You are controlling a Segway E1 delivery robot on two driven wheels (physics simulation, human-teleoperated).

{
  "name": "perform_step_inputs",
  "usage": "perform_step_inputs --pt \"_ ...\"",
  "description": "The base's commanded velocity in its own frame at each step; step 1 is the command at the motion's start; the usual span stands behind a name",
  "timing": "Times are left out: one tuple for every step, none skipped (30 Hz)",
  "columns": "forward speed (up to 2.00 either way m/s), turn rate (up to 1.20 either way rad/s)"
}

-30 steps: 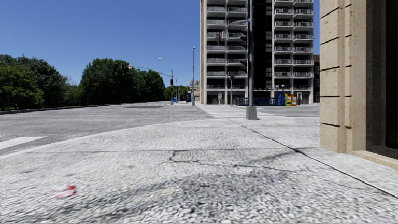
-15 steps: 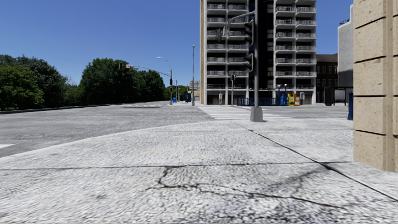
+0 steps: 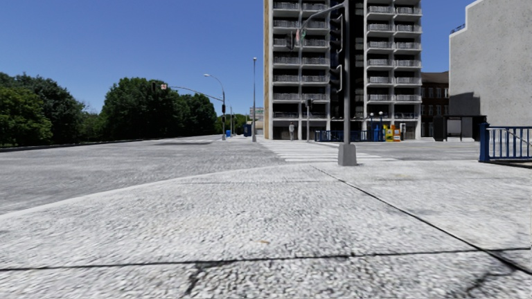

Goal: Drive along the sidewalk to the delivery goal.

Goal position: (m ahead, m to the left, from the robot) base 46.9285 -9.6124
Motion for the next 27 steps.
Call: perform_step_inputs --pt "1.45 -0.2" --pt "1.45 -0.2" --pt "1.45 -0.2" --pt "1.45 -0.21" --pt "1.45 -0.21" --pt "1.45 -0.21" --pt "1.45 -0.21" --pt "1.45 -0.21" --pt "1.45 -0.21" --pt "1.45 -0.22" --pt "1.45 -0.29" --pt "1.45 -0.32" --pt "1.45 -0.32" --pt "1.45 -0.33" --pt "1.45 -0.34" --pt "1.45 -0.34" --pt "1.45 -0.34" --pt "1.45 -0.34" --pt "1.45 -0.34" --pt "1.45 -0.34" --pt "1.45 -0.34" --pt "1.45 -0.34" --pt "1.45 -0.34" --pt "1.45 -0.43" --pt "1.45 -0.5" --pt "1.45 -0.52" --pt "1.45 -0.52"
